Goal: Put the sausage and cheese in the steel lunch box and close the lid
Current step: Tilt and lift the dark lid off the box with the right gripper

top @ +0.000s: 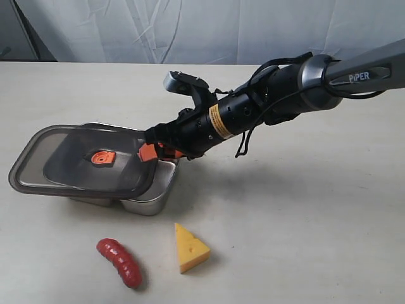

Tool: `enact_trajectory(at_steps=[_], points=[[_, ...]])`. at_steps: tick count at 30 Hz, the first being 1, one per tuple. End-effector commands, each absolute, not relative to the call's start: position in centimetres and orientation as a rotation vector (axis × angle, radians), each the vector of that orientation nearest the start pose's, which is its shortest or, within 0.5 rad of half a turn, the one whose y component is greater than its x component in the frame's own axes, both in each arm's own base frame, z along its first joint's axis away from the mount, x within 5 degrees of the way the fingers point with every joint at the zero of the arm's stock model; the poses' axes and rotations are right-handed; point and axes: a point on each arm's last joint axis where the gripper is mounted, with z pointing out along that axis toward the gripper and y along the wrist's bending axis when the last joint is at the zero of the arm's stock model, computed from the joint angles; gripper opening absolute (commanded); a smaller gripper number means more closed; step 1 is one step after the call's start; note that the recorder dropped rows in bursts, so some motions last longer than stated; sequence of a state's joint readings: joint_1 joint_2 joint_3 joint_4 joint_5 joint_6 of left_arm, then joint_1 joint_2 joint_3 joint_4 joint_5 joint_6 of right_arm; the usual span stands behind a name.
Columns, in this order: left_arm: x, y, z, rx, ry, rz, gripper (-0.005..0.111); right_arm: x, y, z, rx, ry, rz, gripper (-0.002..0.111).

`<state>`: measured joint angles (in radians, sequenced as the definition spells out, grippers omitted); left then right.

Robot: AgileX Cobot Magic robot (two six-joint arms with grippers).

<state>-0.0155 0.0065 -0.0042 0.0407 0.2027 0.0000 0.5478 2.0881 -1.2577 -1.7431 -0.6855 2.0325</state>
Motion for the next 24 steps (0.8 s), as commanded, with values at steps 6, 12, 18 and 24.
enact_trajectory(at_steps=[6, 12, 18, 24], points=[[5.60, -0.07, 19.59, 0.041, 1.674, 0.012, 0.000, 33.21, 26.46, 14.14, -0.665, 2.434, 1.100, 0.051], [5.60, -0.07, 19.59, 0.041, 1.674, 0.012, 0.000, 32.99, 26.60, 14.21, -0.678, 2.436, 1.127, 0.051], [5.60, -0.07, 19.59, 0.041, 1.674, 0.012, 0.000, 32.75, 26.76, 14.26, -0.666, 2.451, 1.158, 0.051], [5.60, -0.07, 19.59, 0.041, 1.674, 0.012, 0.000, 32.29, 27.18, 14.33, -0.682, 2.456, 1.191, 0.051]])
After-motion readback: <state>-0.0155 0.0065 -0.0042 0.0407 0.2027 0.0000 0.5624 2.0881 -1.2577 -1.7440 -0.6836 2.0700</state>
